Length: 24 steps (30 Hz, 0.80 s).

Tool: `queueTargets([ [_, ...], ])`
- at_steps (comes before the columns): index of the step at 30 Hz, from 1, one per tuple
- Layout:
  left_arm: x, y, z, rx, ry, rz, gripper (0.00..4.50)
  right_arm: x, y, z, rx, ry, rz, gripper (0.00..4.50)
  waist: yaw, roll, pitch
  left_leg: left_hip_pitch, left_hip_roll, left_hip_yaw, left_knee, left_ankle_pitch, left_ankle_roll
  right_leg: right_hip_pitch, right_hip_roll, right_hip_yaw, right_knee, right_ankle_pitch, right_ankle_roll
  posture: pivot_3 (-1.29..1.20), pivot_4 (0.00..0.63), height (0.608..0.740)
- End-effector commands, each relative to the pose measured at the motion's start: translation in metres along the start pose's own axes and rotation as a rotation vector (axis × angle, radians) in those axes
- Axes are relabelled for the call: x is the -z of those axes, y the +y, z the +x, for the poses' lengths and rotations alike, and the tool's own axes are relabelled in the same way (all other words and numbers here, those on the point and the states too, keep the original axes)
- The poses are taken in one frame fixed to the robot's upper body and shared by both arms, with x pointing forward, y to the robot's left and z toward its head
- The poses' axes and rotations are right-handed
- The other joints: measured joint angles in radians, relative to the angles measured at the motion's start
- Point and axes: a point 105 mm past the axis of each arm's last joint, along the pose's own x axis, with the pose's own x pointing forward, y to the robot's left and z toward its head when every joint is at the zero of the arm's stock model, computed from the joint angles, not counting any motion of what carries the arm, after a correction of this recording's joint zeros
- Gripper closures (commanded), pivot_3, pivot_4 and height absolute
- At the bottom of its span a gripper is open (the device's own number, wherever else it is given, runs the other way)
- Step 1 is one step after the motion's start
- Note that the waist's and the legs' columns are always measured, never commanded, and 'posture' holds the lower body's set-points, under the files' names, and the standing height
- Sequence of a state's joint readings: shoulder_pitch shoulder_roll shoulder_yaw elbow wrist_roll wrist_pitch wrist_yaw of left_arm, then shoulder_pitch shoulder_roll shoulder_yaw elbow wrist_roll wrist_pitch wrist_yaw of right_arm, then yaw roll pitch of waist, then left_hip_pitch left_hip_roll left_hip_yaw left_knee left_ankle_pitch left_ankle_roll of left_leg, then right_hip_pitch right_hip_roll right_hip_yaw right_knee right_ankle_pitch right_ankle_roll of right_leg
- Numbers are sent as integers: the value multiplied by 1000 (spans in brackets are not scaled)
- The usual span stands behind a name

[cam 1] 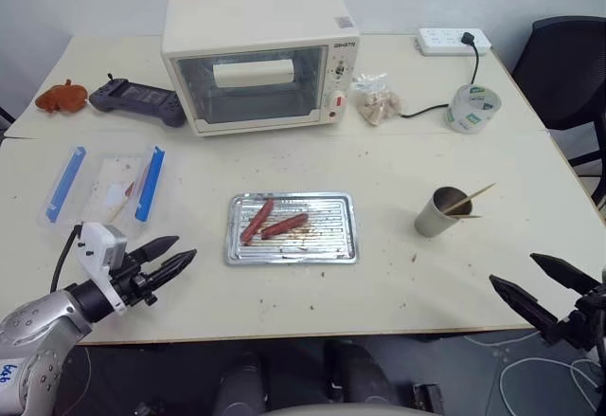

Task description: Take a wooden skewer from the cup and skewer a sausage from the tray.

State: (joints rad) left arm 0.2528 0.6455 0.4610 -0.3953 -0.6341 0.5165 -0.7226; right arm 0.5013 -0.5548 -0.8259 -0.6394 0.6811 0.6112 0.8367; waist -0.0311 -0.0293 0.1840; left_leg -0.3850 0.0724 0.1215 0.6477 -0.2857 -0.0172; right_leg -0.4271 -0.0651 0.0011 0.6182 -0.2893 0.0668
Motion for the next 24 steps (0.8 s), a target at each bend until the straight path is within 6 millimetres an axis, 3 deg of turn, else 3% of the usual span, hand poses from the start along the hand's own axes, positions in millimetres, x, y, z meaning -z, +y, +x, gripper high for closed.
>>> queueTargets([
  [1, -6, -6, -1, 13, -12, 30, 2016, -5, 0, 2, -7, -2, -20, 0, 0, 0, 0, 0, 0, 0, 0, 0, 0, 0, 0, 0, 0, 0, 0, 0, 150, 740],
  [9, -3, 4, -6, -47, 5, -35, 2016, 0, -5, 7, 17, 45, -41, 0, 0, 0, 0, 0, 0, 0, 0, 0, 1, 0, 1, 0, 0, 0, 0, 0, 150, 740],
  [15, -12, 2, 1, 3, -13, -3, 687, -3, 0, 15, 47, 10, -35, 0, 1, 0, 0, 0, 0, 0, 0, 0, 0, 0, 1, 0, 0, 0, 0, 0, 150, 740],
  [17, -20, -5, 5, 82, -16, -3, 195, -10, 4, 17, 59, -32, -25, 0, 1, 0, 0, 0, 0, 0, 0, 0, 0, 0, 1, 0, 0, 0, 0, 0, 150, 740],
  [24, -59, -41, 29, 484, -14, 52, 195, -30, 26, 30, 55, -161, 53, 0, 3, 0, 0, 0, -1, 0, 0, -2, -3, 0, 1, 0, 1, 0, 0, 0, 150, 740],
])
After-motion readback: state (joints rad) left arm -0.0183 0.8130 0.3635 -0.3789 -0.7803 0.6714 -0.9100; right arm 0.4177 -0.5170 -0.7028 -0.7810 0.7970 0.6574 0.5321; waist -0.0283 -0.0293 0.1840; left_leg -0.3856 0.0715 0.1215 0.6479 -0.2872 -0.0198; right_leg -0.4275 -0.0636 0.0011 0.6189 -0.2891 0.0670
